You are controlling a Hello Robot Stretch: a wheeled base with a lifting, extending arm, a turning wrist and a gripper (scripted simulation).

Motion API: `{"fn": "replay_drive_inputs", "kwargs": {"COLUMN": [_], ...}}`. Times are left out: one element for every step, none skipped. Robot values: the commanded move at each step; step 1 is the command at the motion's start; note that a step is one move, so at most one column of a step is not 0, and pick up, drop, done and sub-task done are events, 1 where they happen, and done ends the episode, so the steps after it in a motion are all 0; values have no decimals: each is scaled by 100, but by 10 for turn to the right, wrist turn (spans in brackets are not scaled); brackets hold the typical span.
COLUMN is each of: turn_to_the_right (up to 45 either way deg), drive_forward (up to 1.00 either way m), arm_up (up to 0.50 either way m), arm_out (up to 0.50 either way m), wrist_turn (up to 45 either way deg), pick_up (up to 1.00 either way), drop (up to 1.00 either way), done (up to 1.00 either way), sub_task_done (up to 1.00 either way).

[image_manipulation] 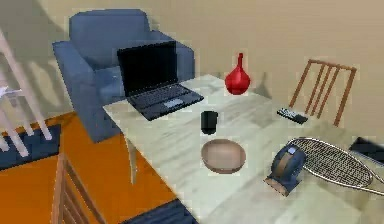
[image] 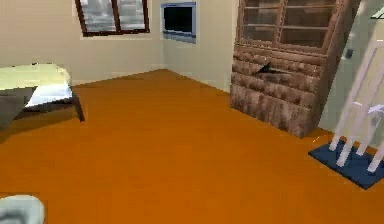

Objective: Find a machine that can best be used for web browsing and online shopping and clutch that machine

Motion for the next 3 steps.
{"fn": "replay_drive_inputs", "kwargs": {"turn_to_the_right": [-270, 0, 270], "drive_forward": [0, 10, 0], "arm_up": [0, 0, 0], "arm_out": [0, 0, 0], "wrist_turn": [0, 0, 0], "pick_up": [0, 0, 0], "drop": [0, 0, 0], "done": [0, 0, 0], "sub_task_done": [0, 0, 0]}}
